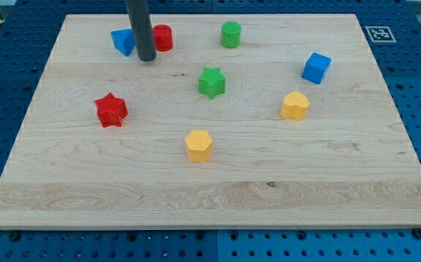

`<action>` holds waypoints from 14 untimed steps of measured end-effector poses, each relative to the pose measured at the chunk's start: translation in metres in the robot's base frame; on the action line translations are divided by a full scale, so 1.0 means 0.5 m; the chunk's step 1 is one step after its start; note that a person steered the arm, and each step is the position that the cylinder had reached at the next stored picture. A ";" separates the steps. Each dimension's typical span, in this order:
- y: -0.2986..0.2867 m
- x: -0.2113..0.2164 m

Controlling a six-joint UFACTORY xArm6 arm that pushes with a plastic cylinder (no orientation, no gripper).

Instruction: Place the blue triangle diagonally top left to the red circle

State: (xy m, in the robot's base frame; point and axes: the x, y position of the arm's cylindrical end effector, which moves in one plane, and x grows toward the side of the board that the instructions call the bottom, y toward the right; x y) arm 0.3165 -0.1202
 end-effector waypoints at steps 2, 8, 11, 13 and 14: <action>-0.050 -0.015; -0.111 -0.022; -0.156 -0.054; -0.156 -0.099; -0.156 -0.099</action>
State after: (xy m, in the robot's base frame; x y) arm 0.2672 -0.1983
